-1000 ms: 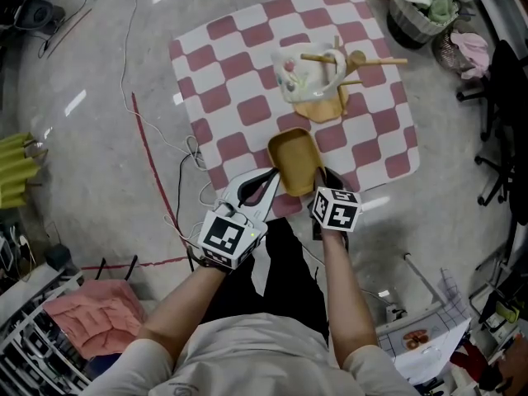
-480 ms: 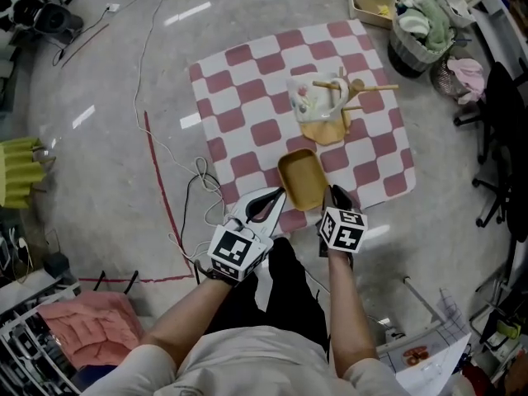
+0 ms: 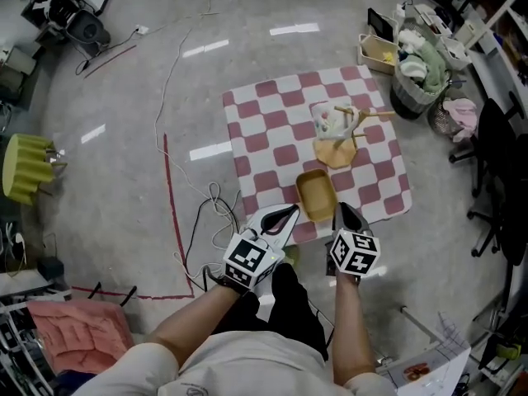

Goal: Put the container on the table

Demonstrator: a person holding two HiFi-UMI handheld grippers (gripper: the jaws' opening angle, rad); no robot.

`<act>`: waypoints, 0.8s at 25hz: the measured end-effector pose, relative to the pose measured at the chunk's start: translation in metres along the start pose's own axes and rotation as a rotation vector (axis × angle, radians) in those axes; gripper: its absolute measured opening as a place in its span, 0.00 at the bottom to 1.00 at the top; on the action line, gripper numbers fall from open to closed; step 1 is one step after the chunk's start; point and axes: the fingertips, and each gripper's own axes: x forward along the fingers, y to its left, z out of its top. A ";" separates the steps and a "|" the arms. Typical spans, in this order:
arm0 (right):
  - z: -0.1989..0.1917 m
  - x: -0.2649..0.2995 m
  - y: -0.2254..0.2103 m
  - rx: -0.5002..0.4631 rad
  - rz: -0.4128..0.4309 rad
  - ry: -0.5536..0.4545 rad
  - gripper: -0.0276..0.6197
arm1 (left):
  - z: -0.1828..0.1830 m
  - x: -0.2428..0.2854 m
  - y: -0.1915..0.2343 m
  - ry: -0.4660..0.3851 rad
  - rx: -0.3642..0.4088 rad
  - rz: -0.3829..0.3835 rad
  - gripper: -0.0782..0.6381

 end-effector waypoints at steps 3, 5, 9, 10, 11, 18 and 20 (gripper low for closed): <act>0.016 -0.024 0.016 -0.001 0.011 -0.052 0.09 | 0.013 -0.019 -0.008 -0.021 0.014 -0.010 0.12; 0.024 -0.038 0.026 -0.001 0.016 -0.081 0.09 | 0.022 -0.030 -0.012 -0.037 0.024 -0.015 0.12; 0.040 -0.067 0.043 0.009 0.020 -0.142 0.06 | 0.039 -0.050 -0.022 -0.061 0.038 -0.029 0.12; 0.042 -0.074 0.049 0.009 0.023 -0.153 0.06 | 0.043 -0.055 -0.025 -0.066 0.040 -0.032 0.12; 0.045 -0.082 0.054 0.006 0.025 -0.164 0.06 | 0.046 -0.061 -0.027 -0.071 0.042 -0.037 0.12; 0.055 -0.126 0.092 -0.016 0.044 -0.228 0.06 | 0.065 -0.099 -0.042 -0.109 0.052 -0.067 0.12; 0.059 -0.136 0.101 -0.026 0.048 -0.248 0.06 | 0.071 -0.107 -0.045 -0.123 0.059 -0.076 0.12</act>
